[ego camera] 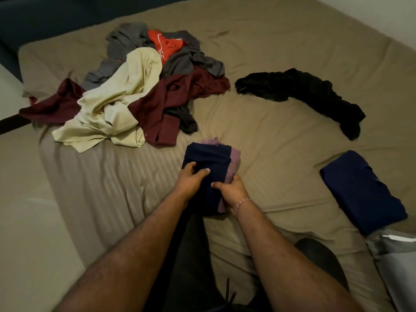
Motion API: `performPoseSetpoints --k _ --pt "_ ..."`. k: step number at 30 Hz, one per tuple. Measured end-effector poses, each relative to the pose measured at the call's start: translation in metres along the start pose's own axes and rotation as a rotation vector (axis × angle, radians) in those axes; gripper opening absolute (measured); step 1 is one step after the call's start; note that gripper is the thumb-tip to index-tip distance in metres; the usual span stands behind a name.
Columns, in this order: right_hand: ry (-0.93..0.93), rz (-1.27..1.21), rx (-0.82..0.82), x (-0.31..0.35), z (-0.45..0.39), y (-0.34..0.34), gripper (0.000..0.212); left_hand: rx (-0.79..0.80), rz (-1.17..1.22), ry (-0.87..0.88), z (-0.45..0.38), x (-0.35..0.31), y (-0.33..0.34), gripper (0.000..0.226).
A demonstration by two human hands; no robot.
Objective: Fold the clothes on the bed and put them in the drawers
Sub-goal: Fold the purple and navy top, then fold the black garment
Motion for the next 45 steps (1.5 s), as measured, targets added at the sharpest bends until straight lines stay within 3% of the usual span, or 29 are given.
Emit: performPoseSetpoints --k 3,6,9,12,15,17,19,21,24,28,32,37,40,43,45 --pt "-0.201 0.209 -0.007 0.024 0.014 0.002 0.041 0.154 0.197 -0.026 0.008 -0.01 0.016 0.07" --pt "-0.608 0.636 -0.17 0.052 0.035 -0.019 0.064 0.255 0.478 0.0 0.019 -0.023 0.047 0.052" --pt "-0.859 0.949 -0.398 0.065 0.058 -0.055 0.069 0.299 0.87 -0.06 0.032 -0.025 0.081 0.047" --pt "-0.932 1.146 -0.427 0.05 0.064 -0.093 0.067 0.311 0.978 -0.131 0.041 -0.008 0.104 0.048" --pt "-0.693 1.228 -0.311 0.002 0.055 -0.128 0.06 0.182 0.862 -0.307 0.047 0.031 0.101 0.045" --pt "-0.424 1.015 -0.357 -0.033 0.046 -0.143 0.062 0.065 0.741 -0.357 0.043 0.053 0.084 0.042" --pt "-0.161 0.522 -0.424 -0.059 0.041 -0.151 0.071 0.024 0.67 -0.346 0.037 0.06 0.073 0.039" --pt "-0.023 0.074 -0.409 -0.064 0.035 -0.147 0.068 0.028 0.582 -0.331 0.029 0.055 0.068 0.04" --pt "0.091 -0.317 -0.309 -0.054 0.026 -0.139 0.051 0.094 0.484 -0.296 0.016 0.043 0.074 0.041" --pt "0.226 -0.409 -0.134 -0.036 0.023 -0.126 0.036 0.142 0.399 -0.217 0.006 0.023 0.09 0.032" --pt "0.095 -0.586 -0.118 -0.023 0.03 -0.138 0.04 0.249 0.382 -0.048 0.009 -0.015 0.126 0.03" --pt "-0.251 -0.763 -0.344 -0.006 0.049 -0.217 0.038 0.445 0.482 0.025 0.018 -0.067 0.219 0.026" --pt "-0.319 -0.79 -0.57 -0.003 0.058 -0.273 0.042 0.572 0.478 0.013 0.026 -0.092 0.287 0.021" --pt "-0.182 -0.76 -0.713 -0.015 0.058 -0.323 0.046 0.594 0.274 -0.023 0.034 -0.092 0.337 0.019" --pt "0.012 -0.67 -0.756 -0.031 0.058 -0.339 0.05 0.501 0.041 0.01 0.027 -0.083 0.344 0.035"
Point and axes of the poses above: each hand's wrist, its own z-axis away from the middle knuckle, its own y-axis out of the palm, x = y × z, the point moved 3 cm from there along -z, towards the middle knuckle, and after that the axes turned 10 degrees about z, right-handed, at the moved point
